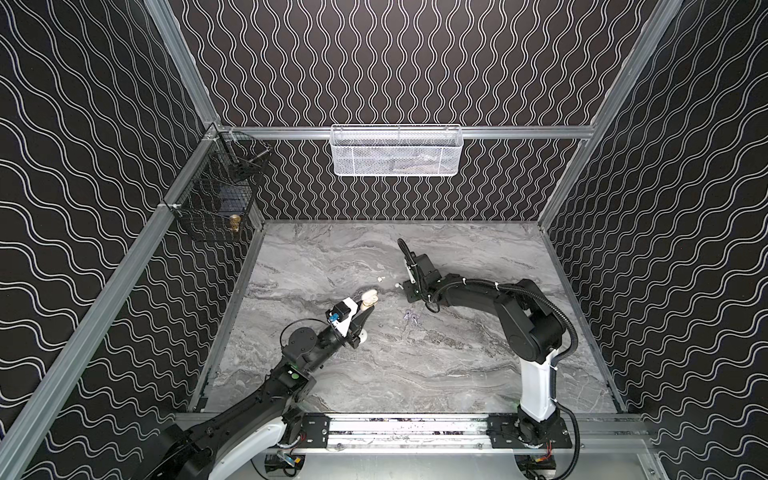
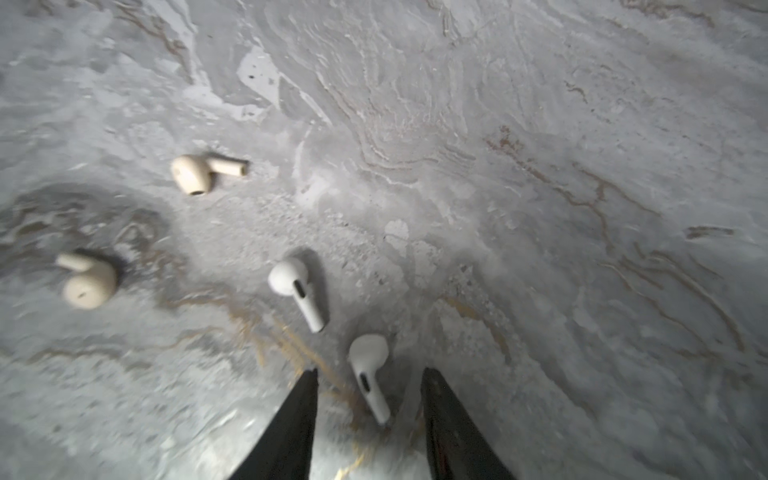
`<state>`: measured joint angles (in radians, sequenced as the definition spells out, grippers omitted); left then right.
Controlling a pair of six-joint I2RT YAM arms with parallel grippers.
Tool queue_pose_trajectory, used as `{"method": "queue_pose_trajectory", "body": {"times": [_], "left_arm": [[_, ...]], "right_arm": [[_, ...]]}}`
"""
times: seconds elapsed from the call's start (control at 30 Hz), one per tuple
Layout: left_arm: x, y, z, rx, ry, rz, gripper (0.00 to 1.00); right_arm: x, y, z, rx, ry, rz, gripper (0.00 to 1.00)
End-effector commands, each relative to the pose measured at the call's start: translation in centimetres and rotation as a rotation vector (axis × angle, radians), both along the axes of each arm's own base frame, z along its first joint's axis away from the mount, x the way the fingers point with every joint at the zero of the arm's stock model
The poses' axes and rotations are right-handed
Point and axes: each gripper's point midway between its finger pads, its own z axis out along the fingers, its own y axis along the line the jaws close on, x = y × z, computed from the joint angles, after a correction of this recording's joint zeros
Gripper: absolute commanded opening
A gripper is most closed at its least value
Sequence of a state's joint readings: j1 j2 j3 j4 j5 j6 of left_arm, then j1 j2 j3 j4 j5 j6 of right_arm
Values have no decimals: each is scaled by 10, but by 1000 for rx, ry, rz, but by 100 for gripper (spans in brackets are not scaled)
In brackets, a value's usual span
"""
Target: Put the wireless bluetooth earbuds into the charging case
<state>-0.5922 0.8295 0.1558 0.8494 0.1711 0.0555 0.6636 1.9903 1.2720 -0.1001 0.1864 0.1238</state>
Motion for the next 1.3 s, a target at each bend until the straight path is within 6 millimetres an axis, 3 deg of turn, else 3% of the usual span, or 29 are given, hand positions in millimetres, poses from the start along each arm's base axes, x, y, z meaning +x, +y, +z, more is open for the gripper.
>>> {"method": "queue_pose_trajectory", "body": {"times": [0.0,0.13,0.3,0.33,0.47,0.77,0.9,1.27], "left_arm": [[-2,3,11,-45,-51,6,0],[0,10,7,-59,-50,44,0],[13,29,-2,-111,-4,162,0],[17,35,-6,-119,11,194,0],[32,58,-18,-155,82,295,0],[33,51,-16,-117,74,255,0],[32,48,-13,-109,70,240,0],[30,49,-8,-107,56,242,0]], "right_arm": [[-5,11,32,66,-62,-15,48],[-17,34,70,146,-138,26,50],[-10,57,81,177,-142,55,50],[-5,60,67,161,-119,48,50],[12,71,53,143,-104,21,55],[50,86,6,24,-94,-39,60],[55,91,-5,-3,-100,-45,62],[53,103,-32,-73,-113,-14,55]]}}
